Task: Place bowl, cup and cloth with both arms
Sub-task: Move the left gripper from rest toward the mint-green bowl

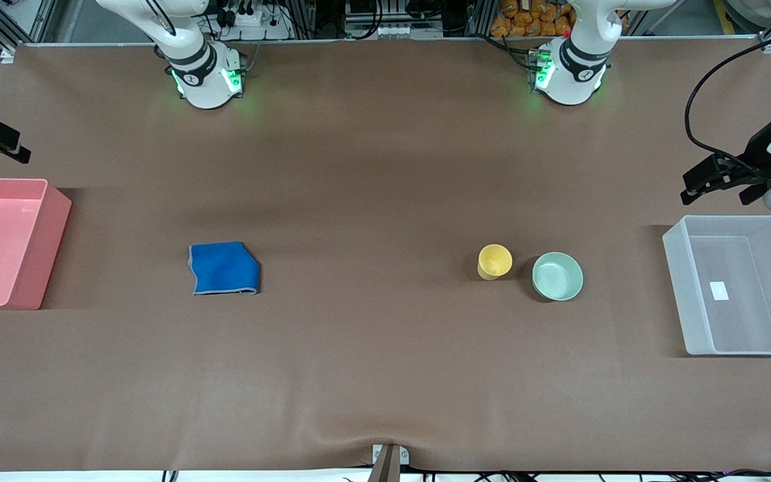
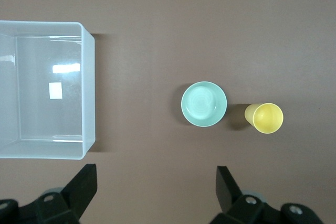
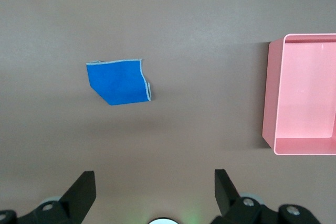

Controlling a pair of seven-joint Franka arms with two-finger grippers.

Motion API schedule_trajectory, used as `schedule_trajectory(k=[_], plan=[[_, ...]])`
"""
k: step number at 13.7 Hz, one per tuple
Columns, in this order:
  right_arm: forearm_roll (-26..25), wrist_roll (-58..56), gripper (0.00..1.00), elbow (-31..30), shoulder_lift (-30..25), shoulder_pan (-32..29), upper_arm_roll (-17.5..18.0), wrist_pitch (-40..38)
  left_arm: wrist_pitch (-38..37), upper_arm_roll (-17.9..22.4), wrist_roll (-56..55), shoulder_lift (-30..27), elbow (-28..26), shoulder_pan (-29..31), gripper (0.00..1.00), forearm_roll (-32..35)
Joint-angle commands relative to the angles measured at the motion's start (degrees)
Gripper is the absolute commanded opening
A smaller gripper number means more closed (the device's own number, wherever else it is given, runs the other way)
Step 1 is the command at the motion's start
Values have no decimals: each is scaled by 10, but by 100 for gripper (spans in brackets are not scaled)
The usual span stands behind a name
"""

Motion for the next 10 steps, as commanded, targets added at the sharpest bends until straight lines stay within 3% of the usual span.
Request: schedule_trajectory(k=[1, 6, 10], plan=[[10, -2, 100, -2, -2, 1, -2, 0, -12, -14, -10, 4, 11, 9, 100, 11], [10, -3, 100, -2, 0, 1, -2, 0, -12, -14, -15, 19, 11, 11, 100, 11], [10, -2, 100, -1, 5, 3, -2, 0, 9, -15, -35, 84, 10, 19, 100, 11]])
